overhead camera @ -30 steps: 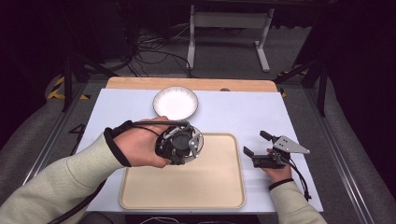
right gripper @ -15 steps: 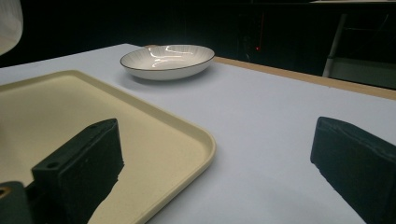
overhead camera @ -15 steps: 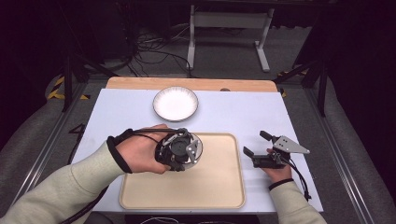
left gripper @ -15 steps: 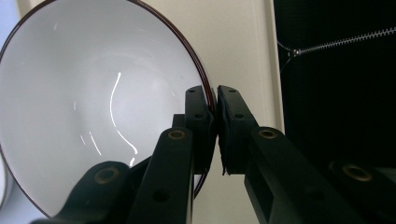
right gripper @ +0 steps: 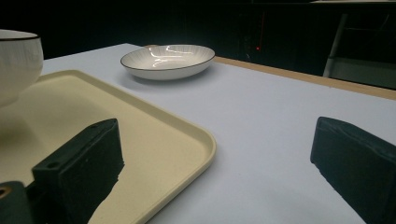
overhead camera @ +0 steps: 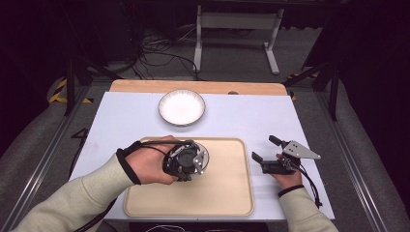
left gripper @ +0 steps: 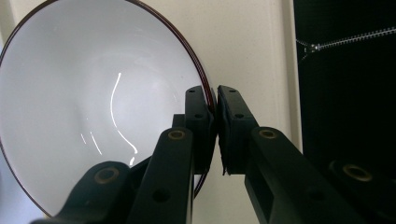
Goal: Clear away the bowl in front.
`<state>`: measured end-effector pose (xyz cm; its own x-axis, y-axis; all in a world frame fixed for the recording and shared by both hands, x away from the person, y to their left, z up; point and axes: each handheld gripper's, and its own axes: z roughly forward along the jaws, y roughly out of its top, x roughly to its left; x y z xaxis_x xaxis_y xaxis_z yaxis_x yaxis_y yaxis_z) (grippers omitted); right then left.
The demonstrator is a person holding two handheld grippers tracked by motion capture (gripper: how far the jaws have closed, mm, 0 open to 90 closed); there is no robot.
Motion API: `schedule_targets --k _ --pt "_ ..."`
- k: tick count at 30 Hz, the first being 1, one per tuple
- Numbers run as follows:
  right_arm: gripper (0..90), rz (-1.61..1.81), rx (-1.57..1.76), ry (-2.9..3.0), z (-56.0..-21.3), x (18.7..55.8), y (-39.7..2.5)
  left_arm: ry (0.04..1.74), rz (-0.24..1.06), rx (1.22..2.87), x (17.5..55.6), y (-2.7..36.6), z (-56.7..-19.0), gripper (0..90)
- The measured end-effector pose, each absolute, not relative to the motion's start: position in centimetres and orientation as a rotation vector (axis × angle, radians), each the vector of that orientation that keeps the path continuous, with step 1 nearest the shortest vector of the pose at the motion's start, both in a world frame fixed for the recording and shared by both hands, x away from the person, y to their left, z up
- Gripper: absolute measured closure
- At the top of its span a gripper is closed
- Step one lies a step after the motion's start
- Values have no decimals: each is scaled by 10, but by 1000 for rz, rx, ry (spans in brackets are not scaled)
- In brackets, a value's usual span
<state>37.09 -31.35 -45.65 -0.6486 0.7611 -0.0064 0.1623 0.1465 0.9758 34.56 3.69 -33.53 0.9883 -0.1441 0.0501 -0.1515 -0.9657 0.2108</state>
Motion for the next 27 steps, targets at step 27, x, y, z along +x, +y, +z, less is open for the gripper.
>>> schedule_targets --k 27 --pt "26 1533 881 1917 -457 371 -313 -224 55 2938 344 35 -365 834"
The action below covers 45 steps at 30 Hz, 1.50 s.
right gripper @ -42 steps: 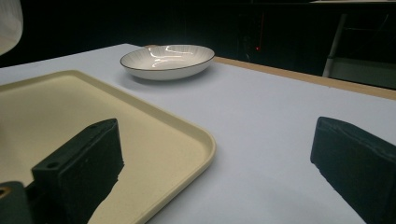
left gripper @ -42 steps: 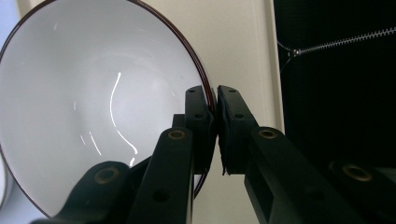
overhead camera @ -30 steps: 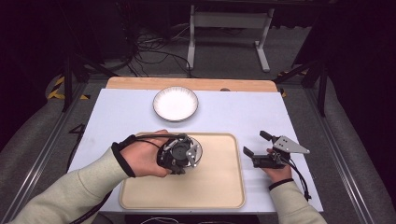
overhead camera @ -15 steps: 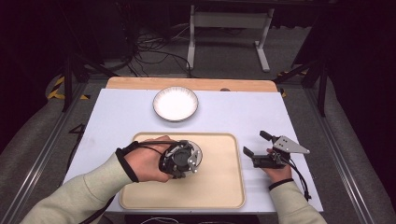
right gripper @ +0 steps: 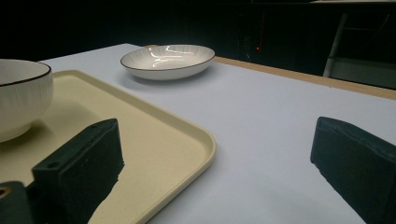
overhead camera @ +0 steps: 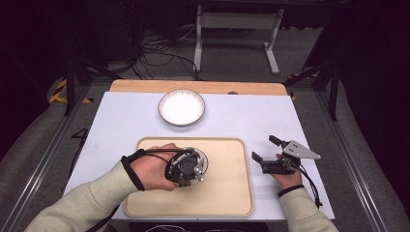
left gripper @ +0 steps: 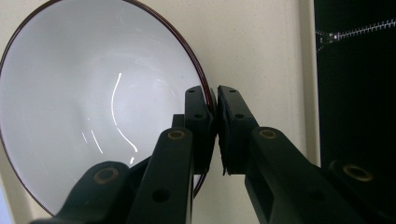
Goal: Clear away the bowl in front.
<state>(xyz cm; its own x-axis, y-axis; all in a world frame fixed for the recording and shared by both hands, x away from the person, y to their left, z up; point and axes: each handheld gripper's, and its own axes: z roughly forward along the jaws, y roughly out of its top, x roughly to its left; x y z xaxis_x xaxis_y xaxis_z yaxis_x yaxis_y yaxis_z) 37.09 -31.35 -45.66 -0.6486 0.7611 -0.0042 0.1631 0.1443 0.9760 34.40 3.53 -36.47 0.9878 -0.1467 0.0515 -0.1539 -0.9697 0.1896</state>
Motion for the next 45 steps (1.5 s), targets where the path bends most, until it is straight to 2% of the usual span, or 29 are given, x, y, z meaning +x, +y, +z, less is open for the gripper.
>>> schedule_targets --k 27,32,39,45 --pt "25 1530 880 1918 -457 371 -313 -167 -33 2913 340 38 -381 825" --pt "26 1530 879 1919 -457 371 -313 -147 -54 2910 339 39 -383 783" --pt "26 1527 876 1919 -457 371 -313 -94 -74 2860 339 43 -380 574" --pt "26 1530 878 1919 -457 371 -313 -53 -79 2774 339 52 -362 504"
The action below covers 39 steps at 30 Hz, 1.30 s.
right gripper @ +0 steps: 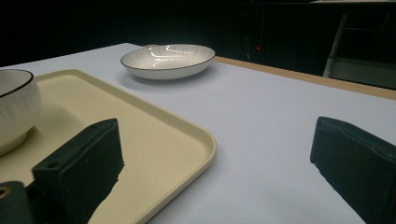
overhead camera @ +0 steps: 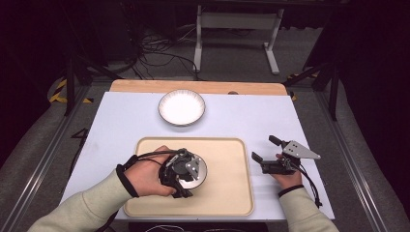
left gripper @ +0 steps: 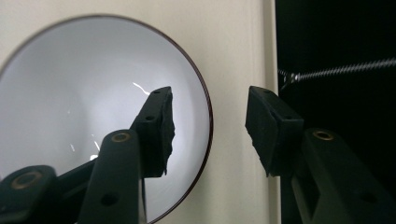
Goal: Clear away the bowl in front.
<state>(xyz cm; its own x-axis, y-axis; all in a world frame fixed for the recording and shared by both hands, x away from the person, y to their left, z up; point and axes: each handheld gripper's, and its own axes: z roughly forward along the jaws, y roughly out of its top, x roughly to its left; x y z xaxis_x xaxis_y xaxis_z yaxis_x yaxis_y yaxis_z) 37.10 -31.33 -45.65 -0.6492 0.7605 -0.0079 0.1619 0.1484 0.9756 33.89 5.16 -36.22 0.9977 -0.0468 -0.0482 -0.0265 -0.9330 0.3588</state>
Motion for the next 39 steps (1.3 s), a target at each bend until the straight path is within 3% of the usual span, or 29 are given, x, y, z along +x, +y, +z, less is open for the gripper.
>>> schedule_targets --k 10,27,39 --pt "25 1531 879 1916 -457 371 -313 85 -43 2534 341 79 -346 466" --pt "25 1533 887 1916 -456 371 -313 283 109 2148 342 149 -356 137" --pt "24 1535 889 1914 -456 371 -314 396 199 1953 340 191 -370 58"
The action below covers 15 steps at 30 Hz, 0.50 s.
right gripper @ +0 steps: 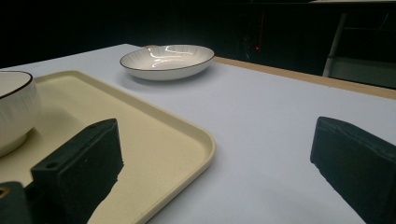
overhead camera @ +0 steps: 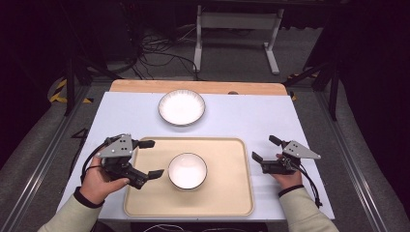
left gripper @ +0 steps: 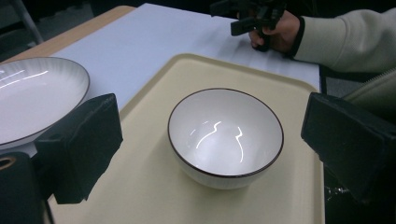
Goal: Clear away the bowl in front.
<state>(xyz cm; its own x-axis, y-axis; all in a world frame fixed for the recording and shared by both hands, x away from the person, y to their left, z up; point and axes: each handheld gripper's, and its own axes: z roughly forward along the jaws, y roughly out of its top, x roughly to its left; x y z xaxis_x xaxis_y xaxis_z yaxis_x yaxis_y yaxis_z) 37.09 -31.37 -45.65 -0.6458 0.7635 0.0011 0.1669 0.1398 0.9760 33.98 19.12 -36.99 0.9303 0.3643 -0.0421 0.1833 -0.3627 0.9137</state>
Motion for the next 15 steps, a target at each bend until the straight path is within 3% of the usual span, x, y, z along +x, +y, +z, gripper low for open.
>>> schedule_targets --k 15 --pt "24 1535 885 1914 -456 371 -314 489 296 1822 338 231 -396 51"
